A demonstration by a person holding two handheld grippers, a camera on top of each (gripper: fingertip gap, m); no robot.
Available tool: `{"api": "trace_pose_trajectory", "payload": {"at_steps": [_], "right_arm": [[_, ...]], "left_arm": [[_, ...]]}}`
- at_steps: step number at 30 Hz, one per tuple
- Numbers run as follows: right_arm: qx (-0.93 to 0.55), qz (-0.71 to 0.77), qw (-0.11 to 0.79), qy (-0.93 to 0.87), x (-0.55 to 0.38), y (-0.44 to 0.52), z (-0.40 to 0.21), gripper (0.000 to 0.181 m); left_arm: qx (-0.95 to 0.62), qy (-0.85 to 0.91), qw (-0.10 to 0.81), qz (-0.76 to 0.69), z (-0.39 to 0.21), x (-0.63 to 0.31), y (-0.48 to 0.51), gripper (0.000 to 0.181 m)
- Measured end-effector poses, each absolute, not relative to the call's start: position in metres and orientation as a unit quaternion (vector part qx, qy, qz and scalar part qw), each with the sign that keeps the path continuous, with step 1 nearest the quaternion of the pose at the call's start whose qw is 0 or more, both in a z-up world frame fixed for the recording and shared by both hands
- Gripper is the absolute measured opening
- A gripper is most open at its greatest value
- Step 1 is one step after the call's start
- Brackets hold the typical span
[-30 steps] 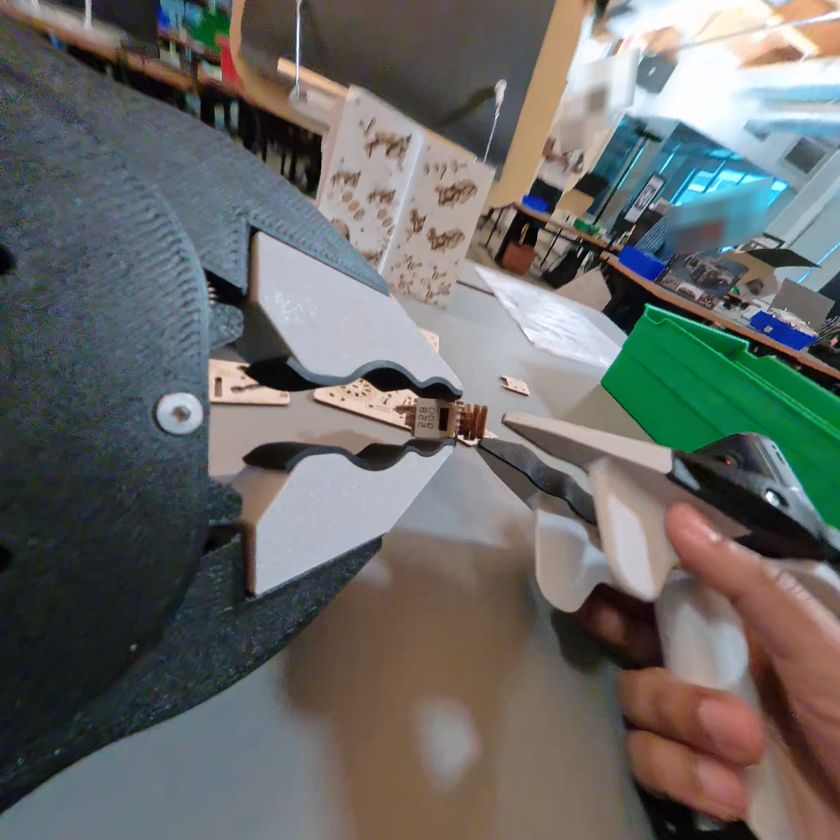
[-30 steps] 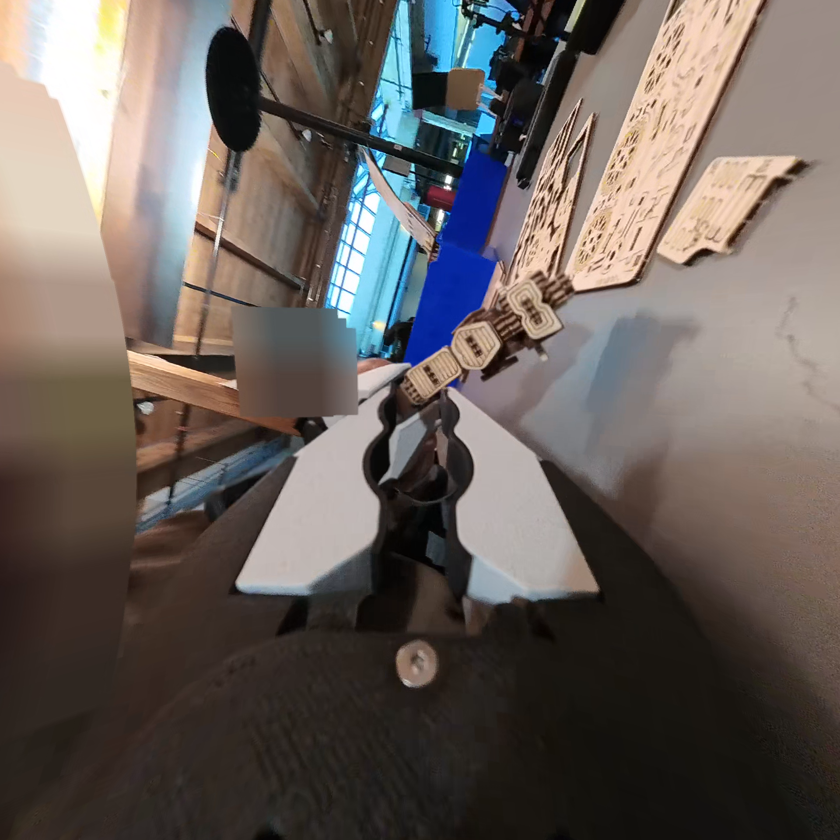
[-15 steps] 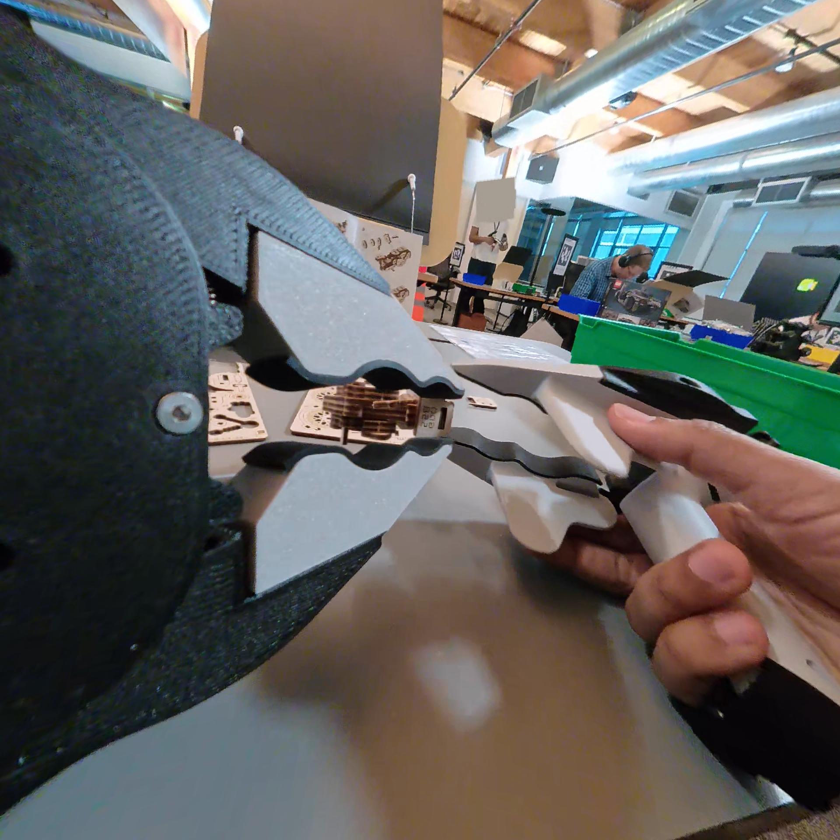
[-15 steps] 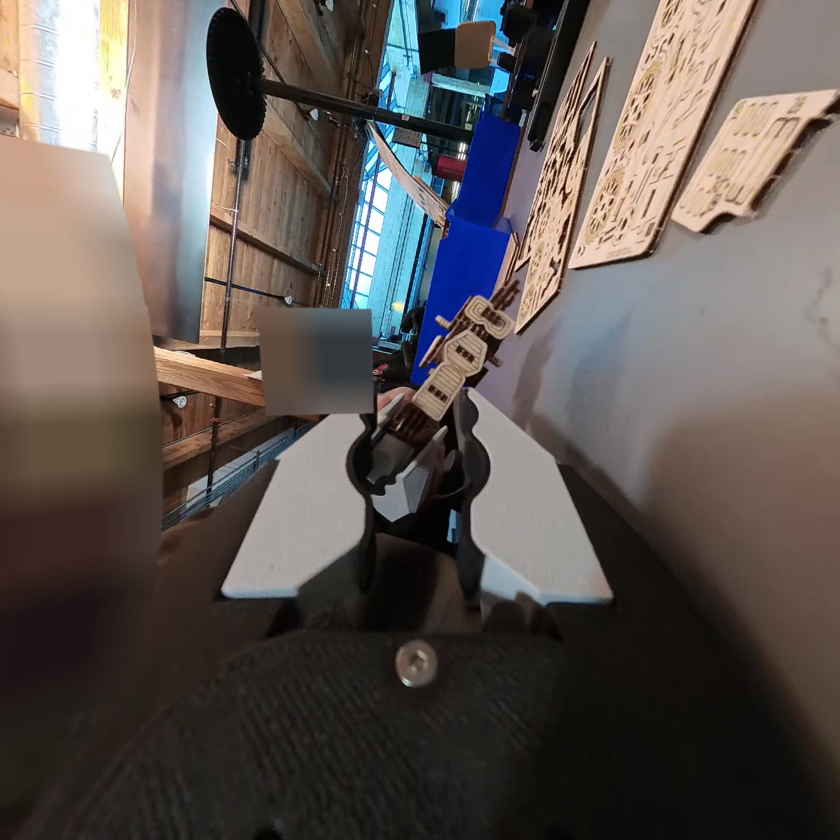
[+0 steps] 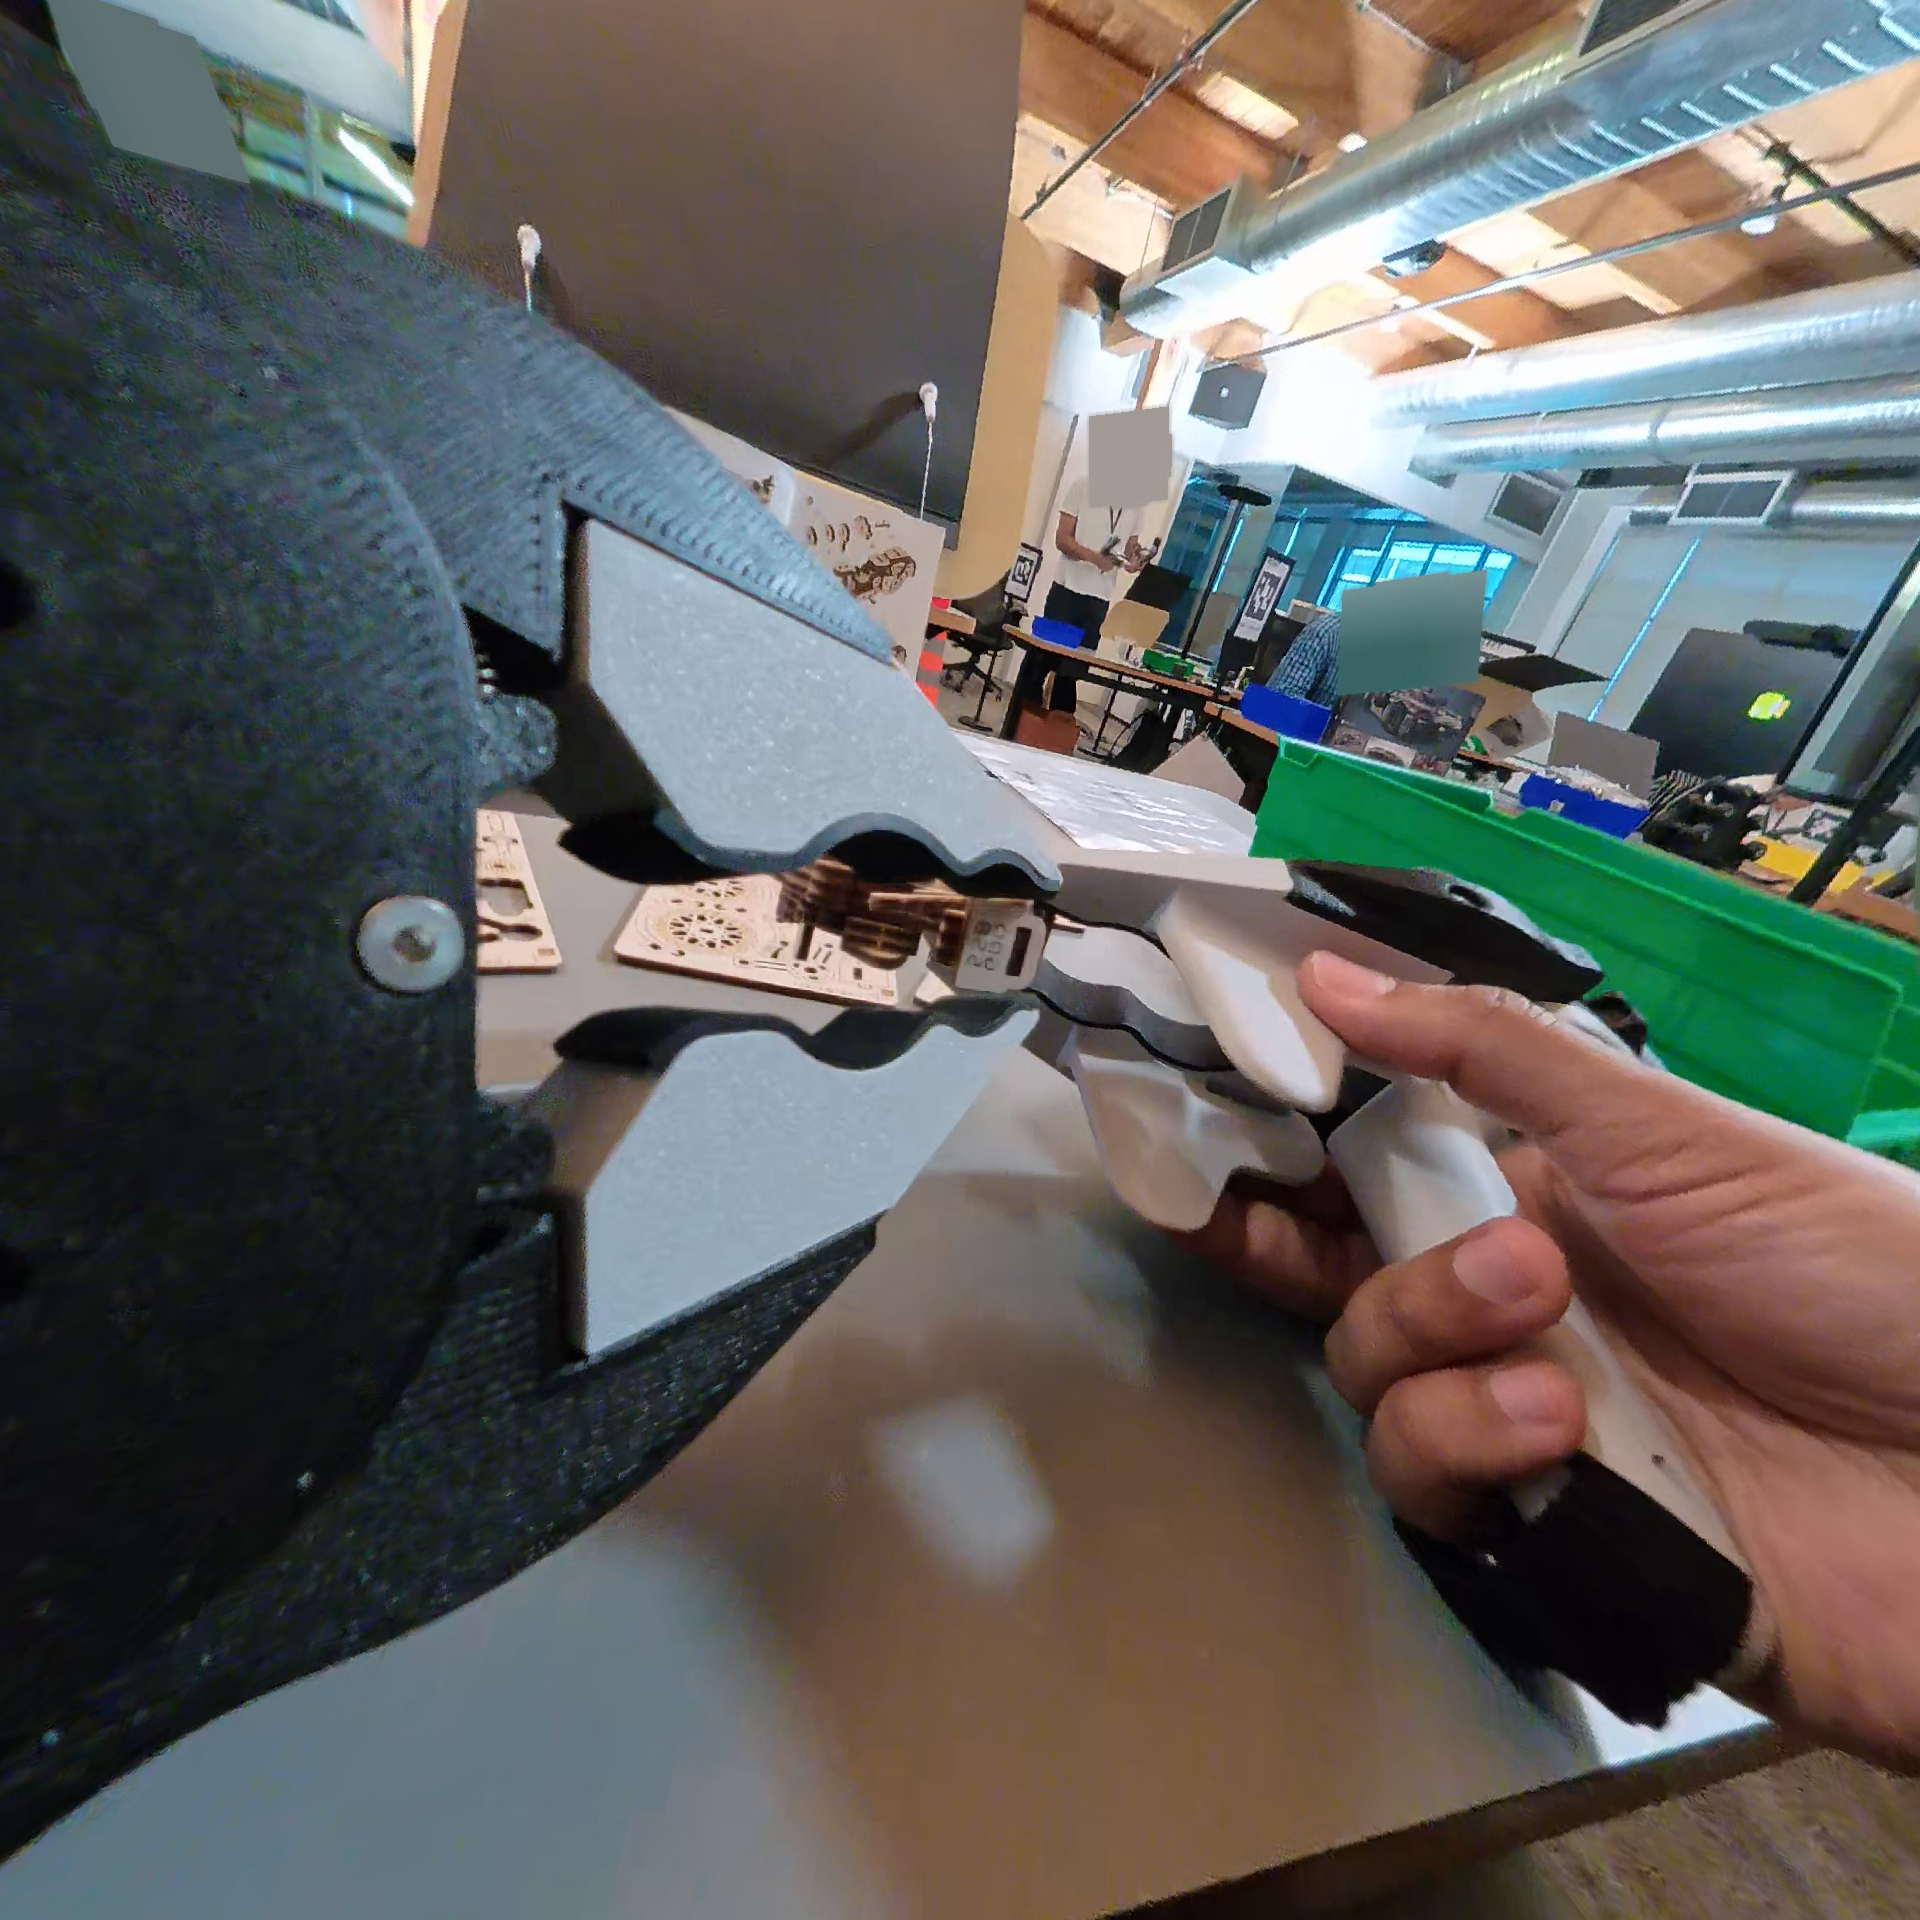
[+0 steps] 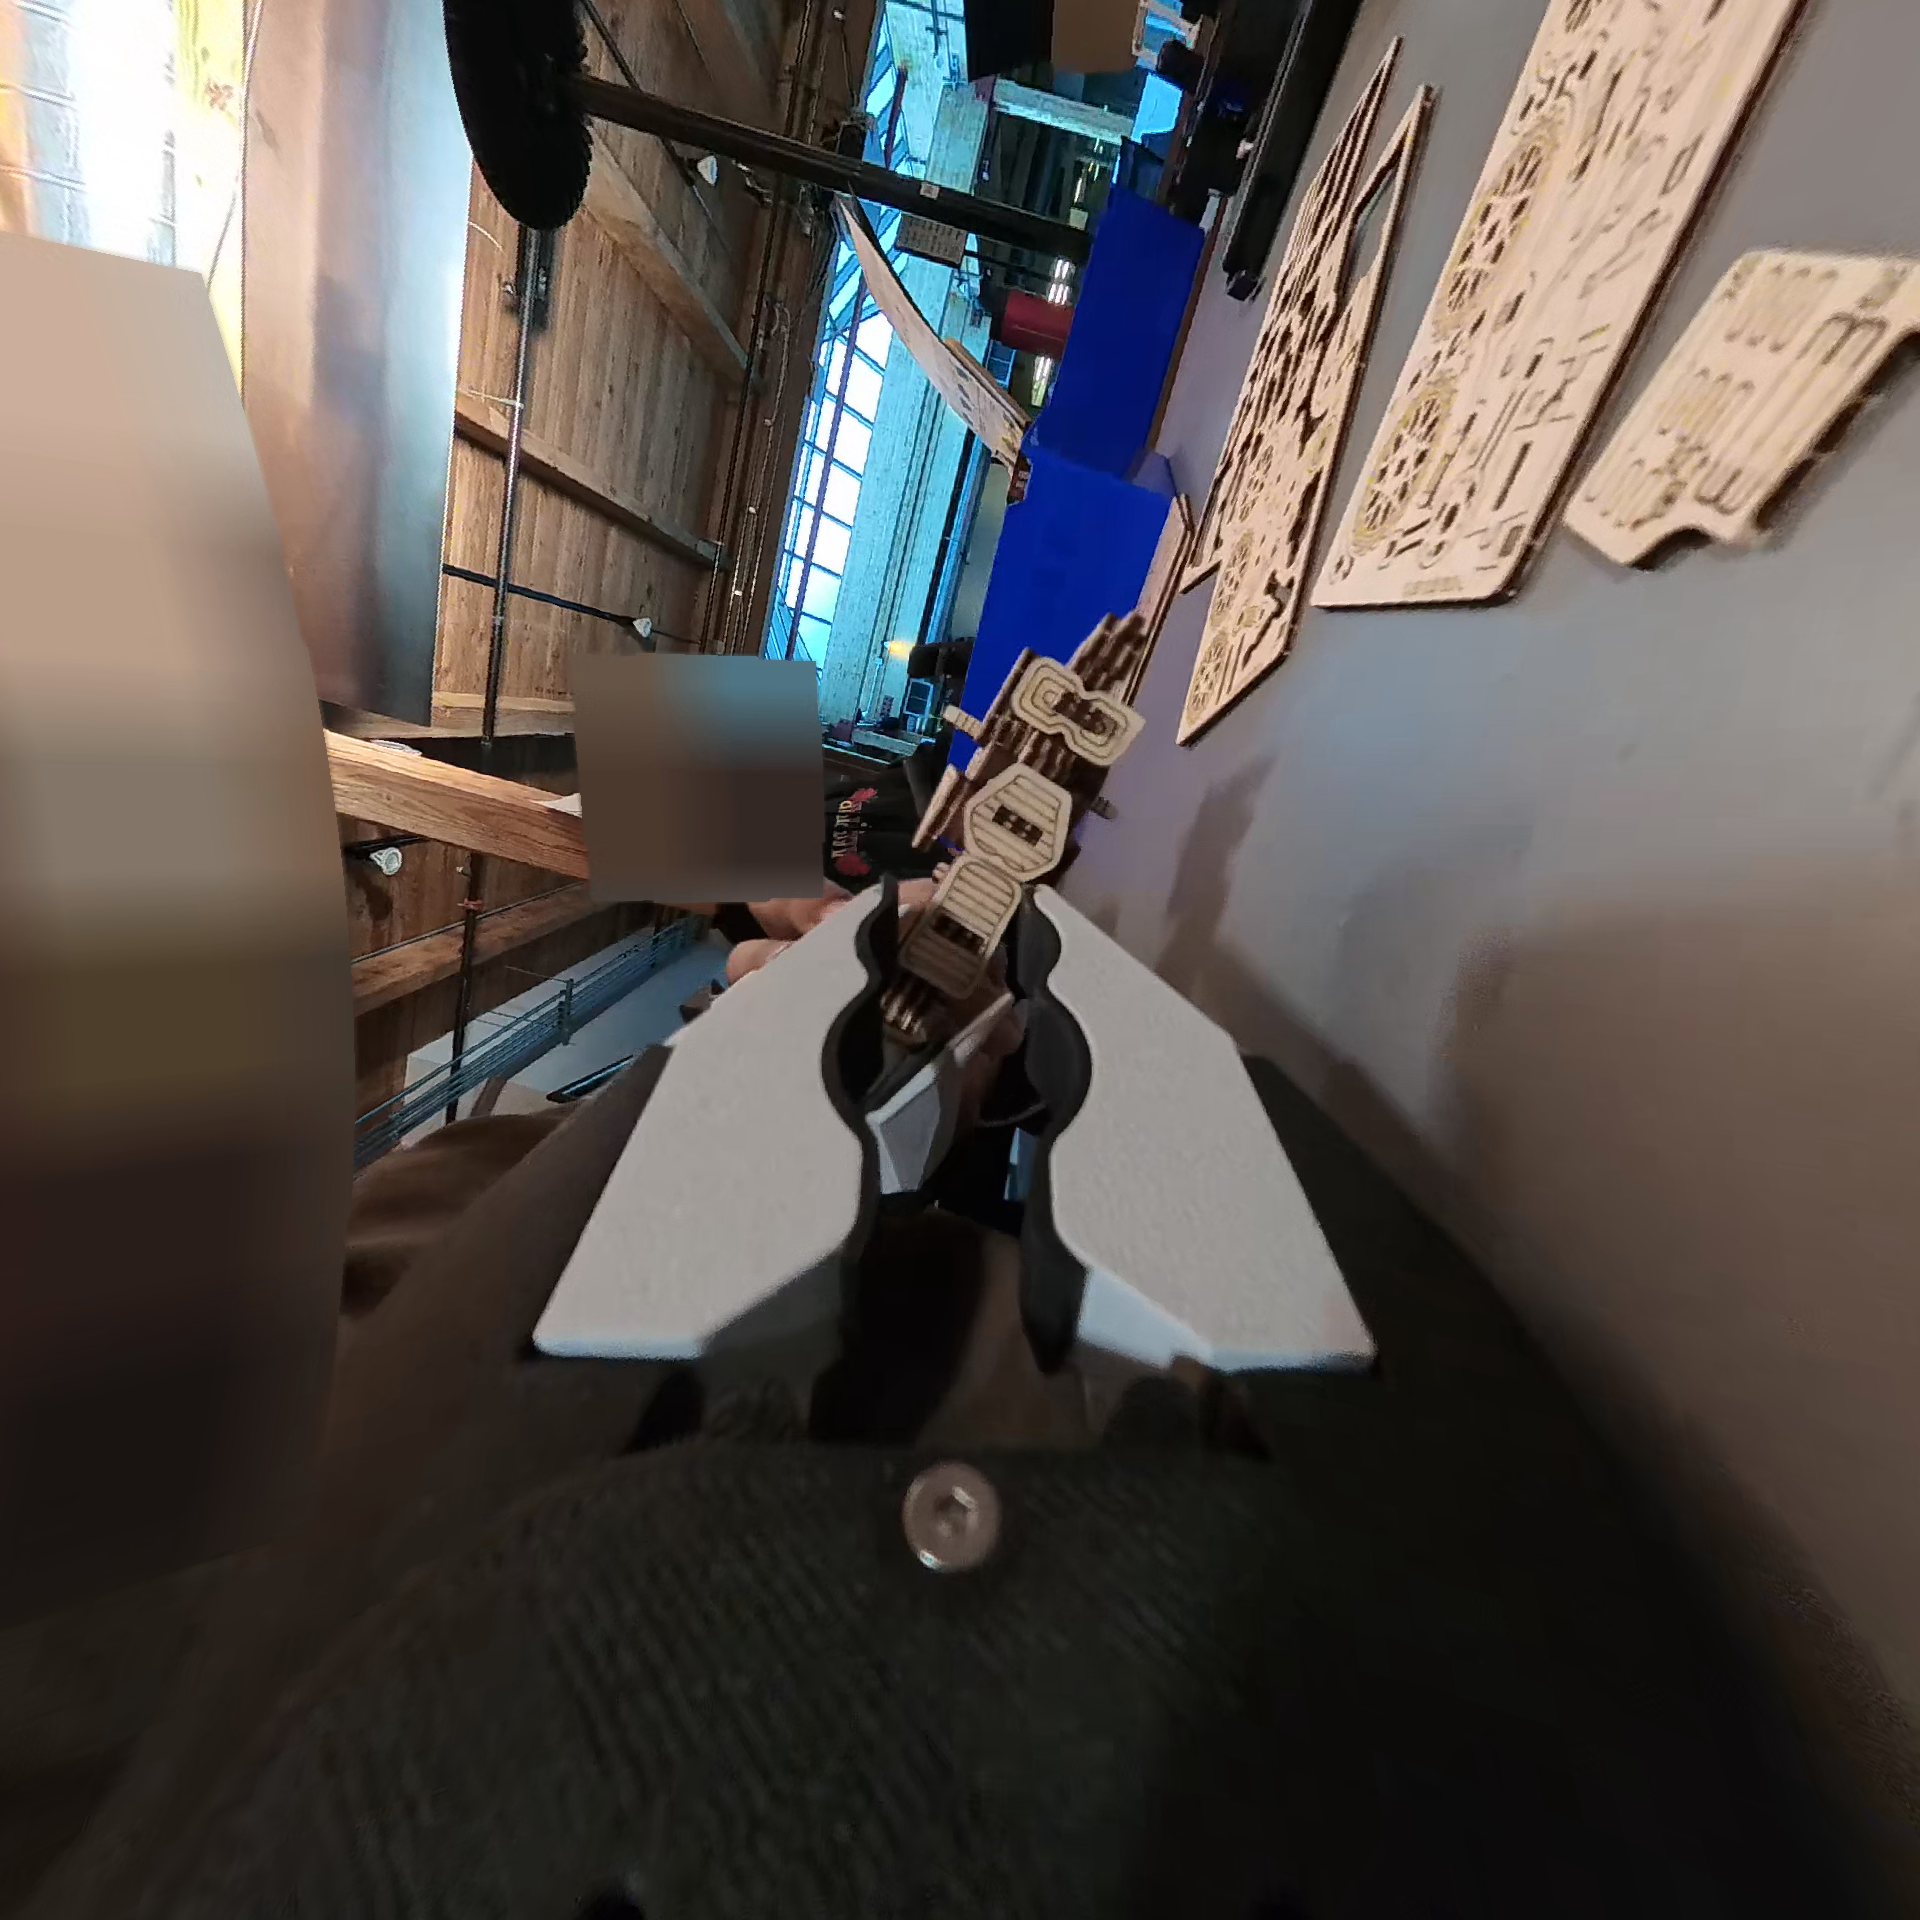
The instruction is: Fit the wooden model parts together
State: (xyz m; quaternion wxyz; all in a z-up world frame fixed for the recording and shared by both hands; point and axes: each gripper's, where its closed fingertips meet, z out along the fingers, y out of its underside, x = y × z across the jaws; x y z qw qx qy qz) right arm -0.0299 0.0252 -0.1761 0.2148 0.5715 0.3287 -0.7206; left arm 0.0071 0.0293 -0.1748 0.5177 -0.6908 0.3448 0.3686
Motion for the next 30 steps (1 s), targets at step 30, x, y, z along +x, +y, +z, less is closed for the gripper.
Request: {"api": "trace_pose_trajectory", "payload": {"at_steps": [30], "right_arm": [[0.427, -0.677, 0.292, 0.523, 0.021, 0.033, -0.151, 0.018]], "left_arm": [[-0.654, -0.141, 0.48, -0.567, -0.152, 0.016, 0.021, 0.071]]}}
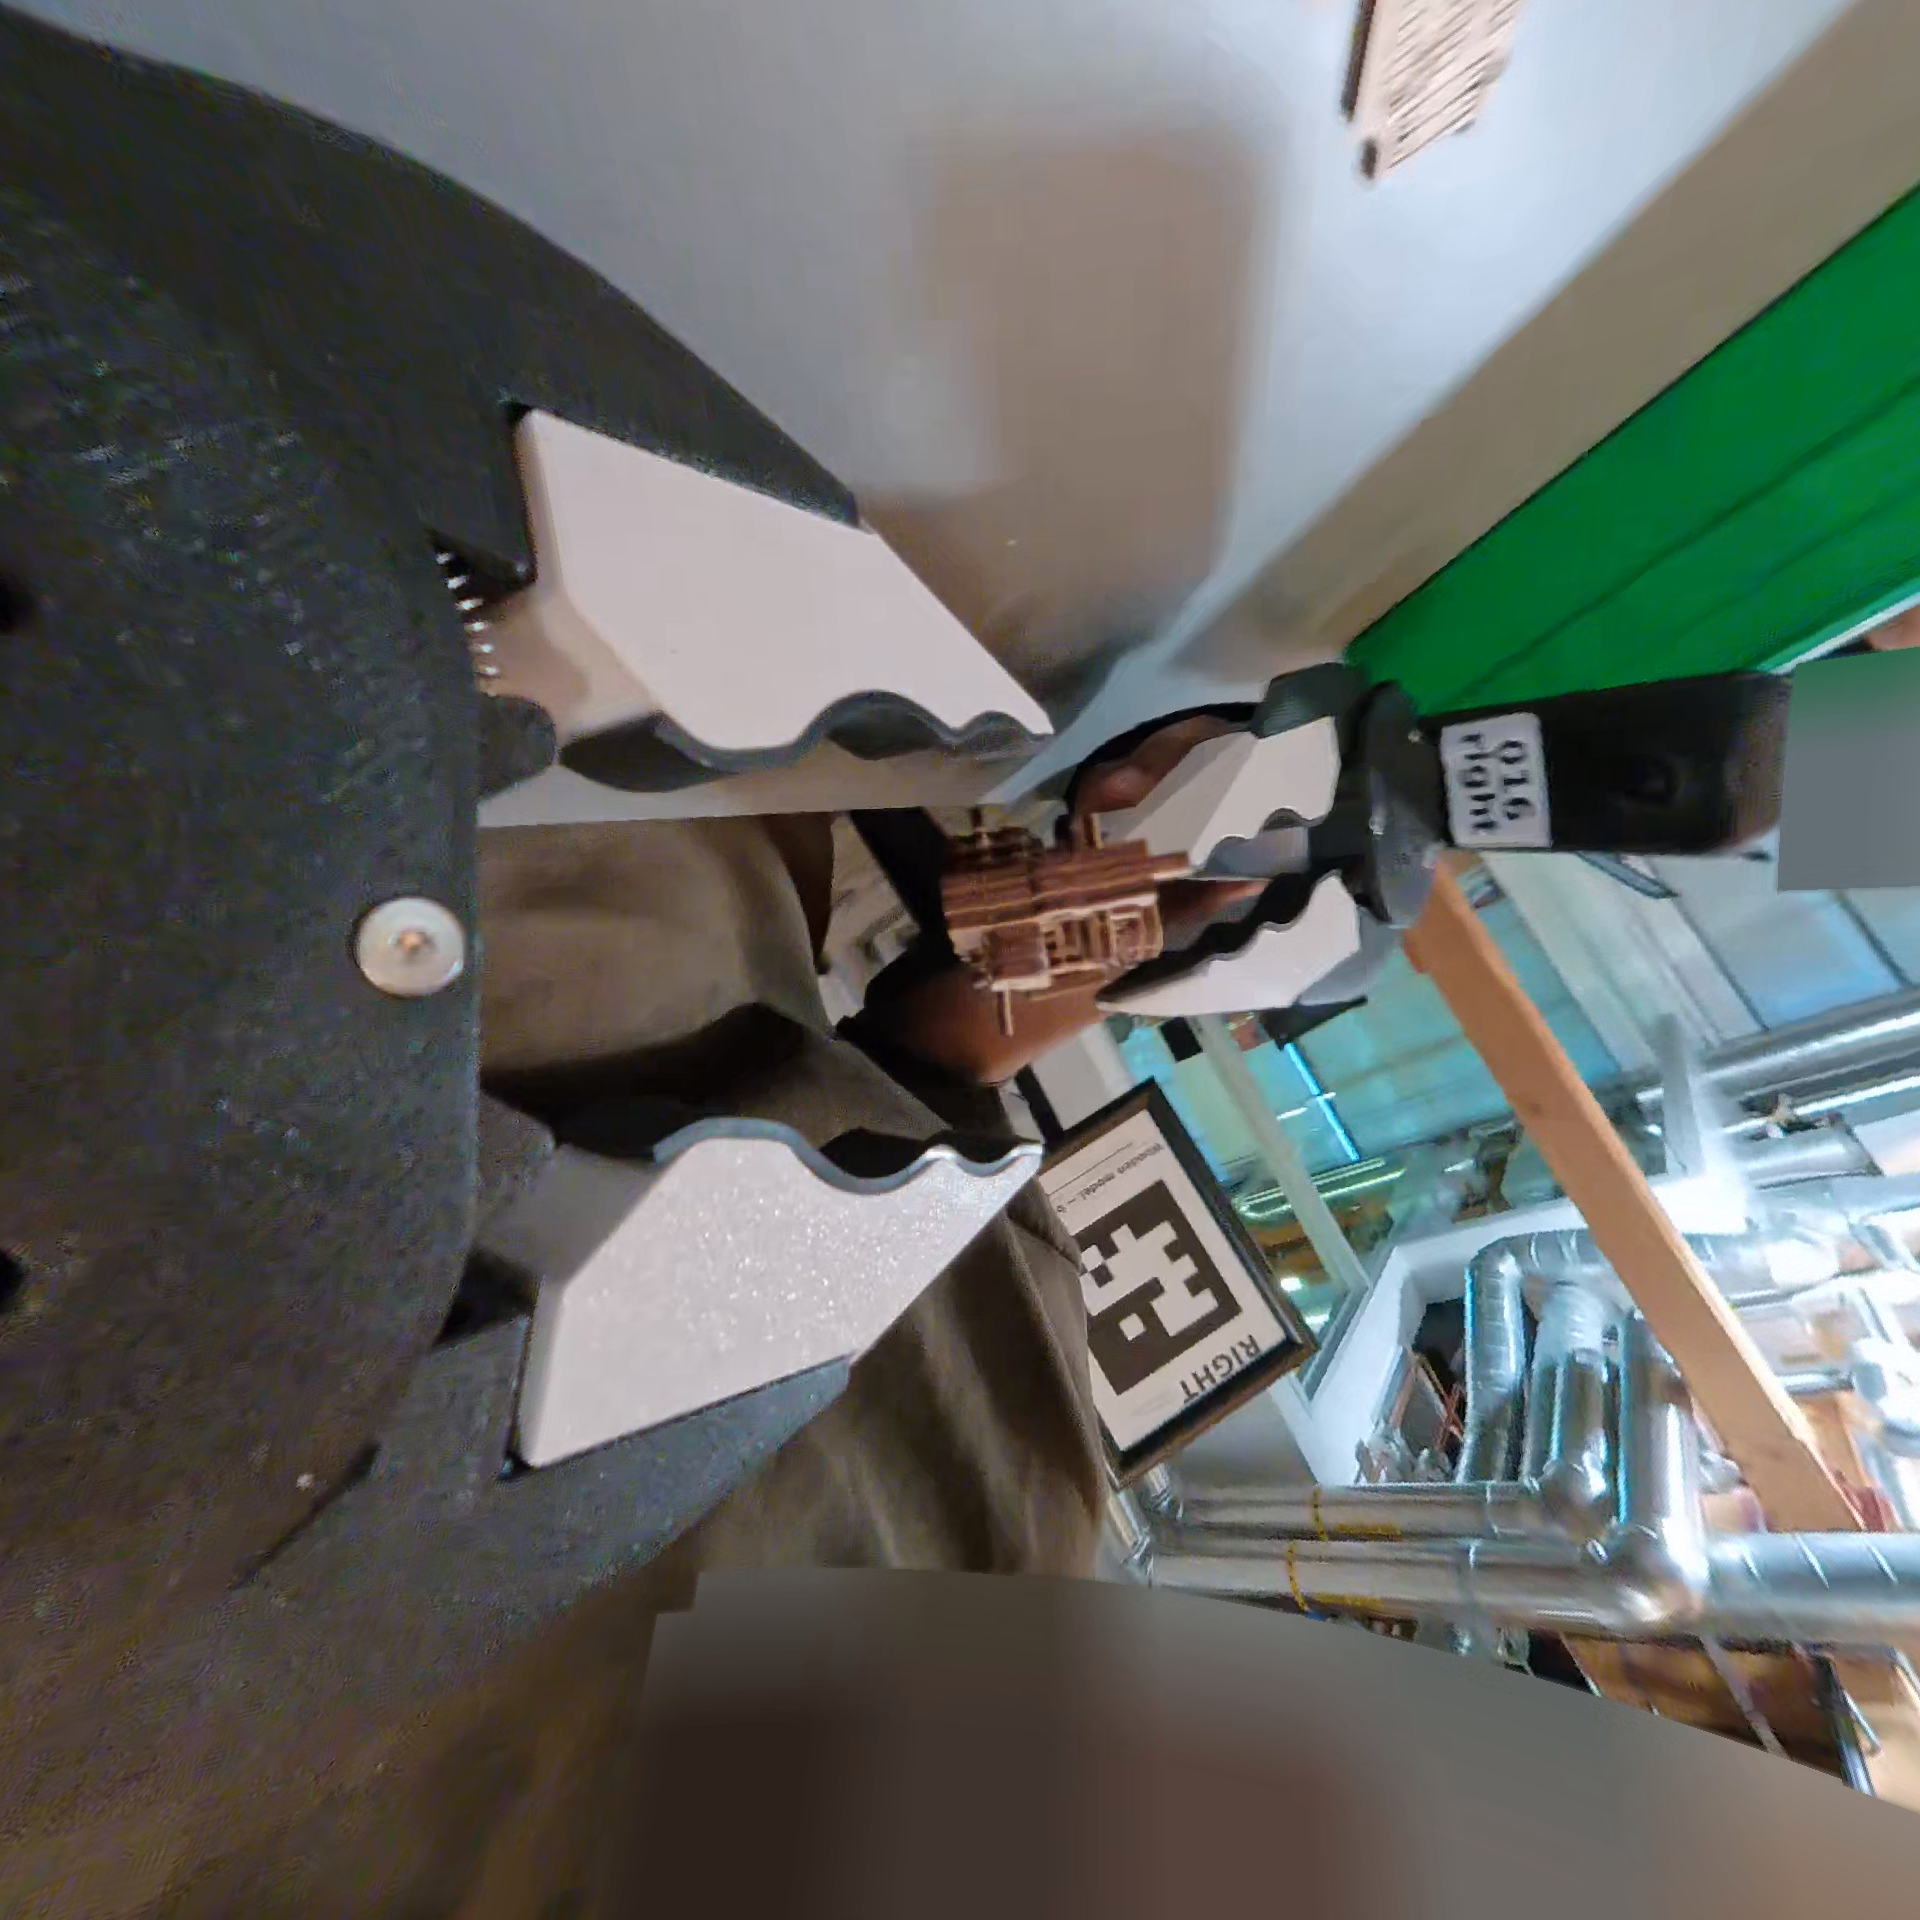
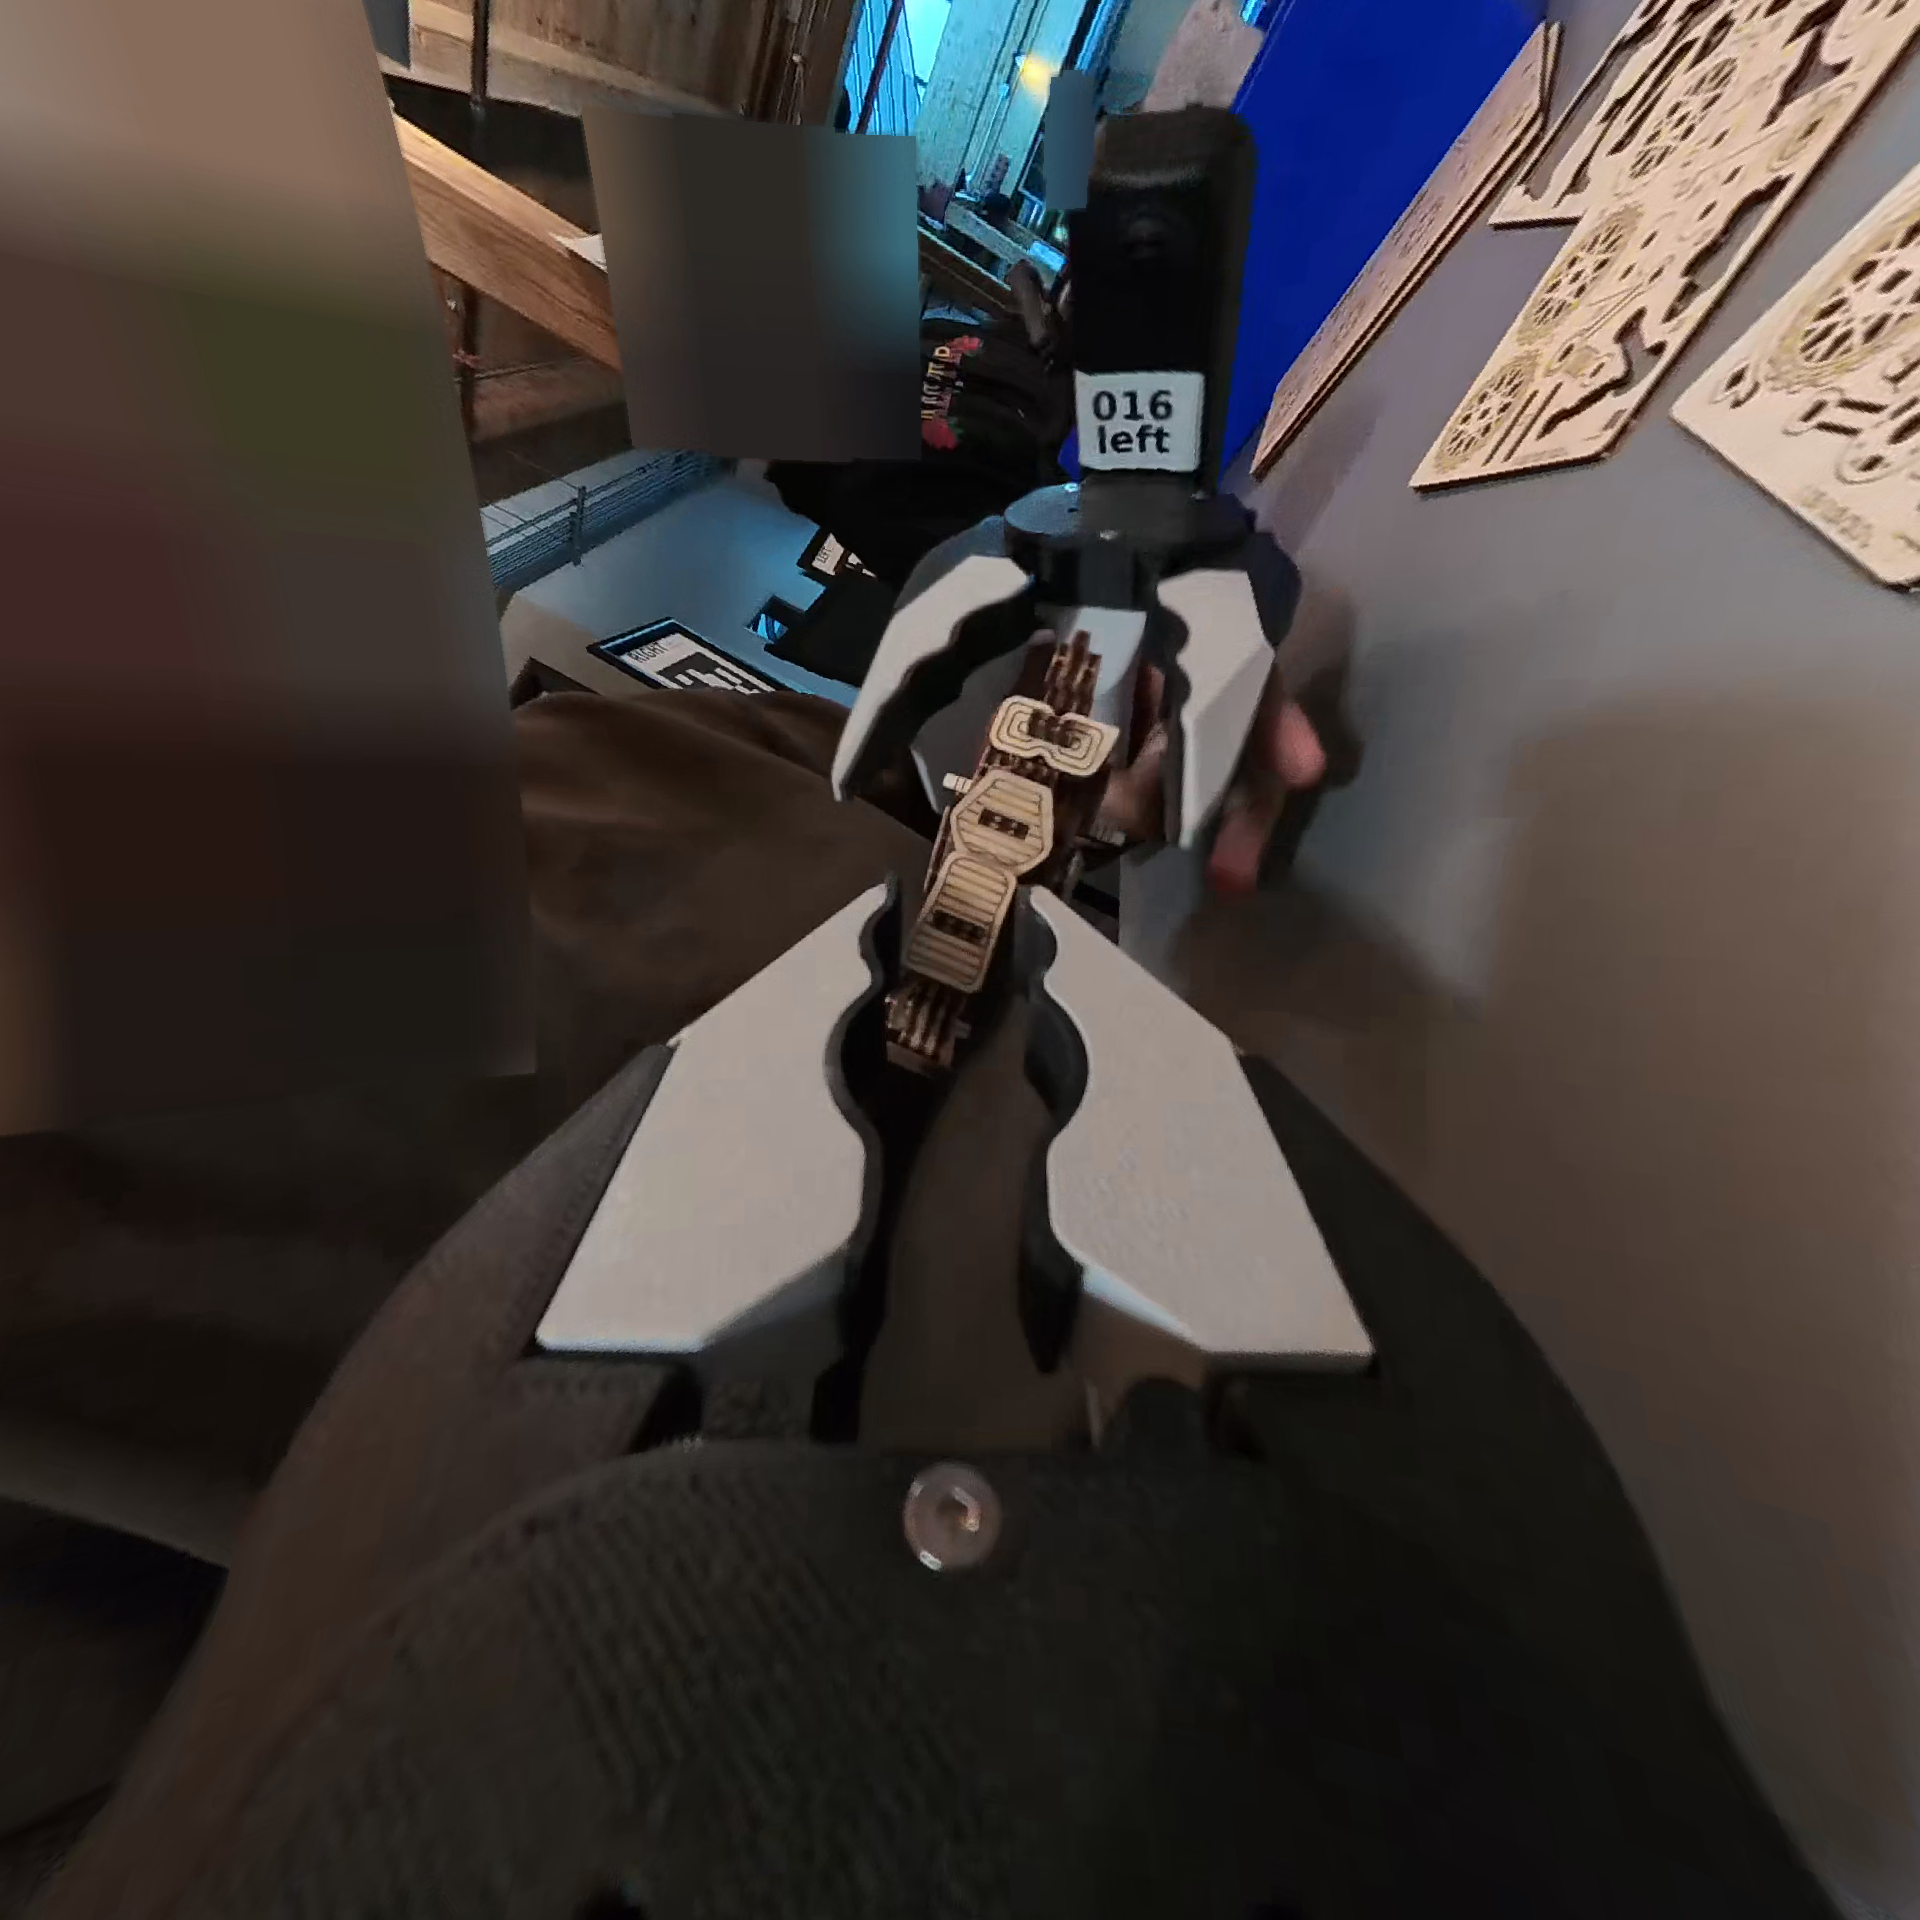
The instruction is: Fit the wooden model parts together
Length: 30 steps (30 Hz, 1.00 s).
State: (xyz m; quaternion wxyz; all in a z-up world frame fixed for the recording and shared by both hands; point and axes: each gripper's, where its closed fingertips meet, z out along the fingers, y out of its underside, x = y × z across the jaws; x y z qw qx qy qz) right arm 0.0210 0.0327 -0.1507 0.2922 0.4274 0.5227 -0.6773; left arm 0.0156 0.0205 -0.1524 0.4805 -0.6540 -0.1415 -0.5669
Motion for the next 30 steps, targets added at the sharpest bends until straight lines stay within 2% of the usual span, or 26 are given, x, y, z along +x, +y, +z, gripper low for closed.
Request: {"api": "trace_pose_trajectory", "payload": {"at_steps": [5, 7, 9, 11, 24, 26, 28, 30], "right_arm": [[0.42, -0.661, 0.291, 0.549, 0.023, 0.025, -0.155, 0.019], [0.419, -0.653, 0.291, 0.56, 0.024, 0.021, -0.157, 0.019], [0.422, -0.643, 0.289, 0.57, 0.024, 0.019, -0.161, 0.018], [0.427, -0.64, 0.286, 0.571, 0.022, 0.019, -0.163, 0.018], [0.459, -0.642, 0.286, 0.544, 0.011, 0.025, -0.169, 0.015], [0.465, -0.651, 0.267, 0.537, 0.006, 0.03, -0.168, 0.017], [0.468, -0.673, 0.235, 0.523, -0.002, 0.04, -0.161, 0.028], [0.46, -0.701, 0.192, 0.51, -0.006, 0.056, -0.146, 0.026]], "left_arm": [[-0.668, -0.151, 0.449, -0.573, -0.165, 0.026, 0.025, 0.069], [-0.67, -0.156, 0.445, -0.573, -0.169, 0.025, 0.025, 0.058], [-0.671, -0.16, 0.439, -0.576, -0.171, 0.025, 0.025, 0.036], [-0.668, -0.154, 0.437, -0.582, -0.17, 0.026, 0.023, 0.028], [-0.684, -0.155, 0.424, -0.573, -0.177, 0.025, 0.023, 0.026], [-0.674, -0.173, 0.431, -0.574, -0.177, 0.019, 0.025, 0.026], [-0.658, -0.196, 0.435, -0.582, -0.176, 0.011, 0.027, 0.026], [-0.645, -0.219, 0.443, -0.583, -0.175, 0.001, 0.028, 0.027]]}}
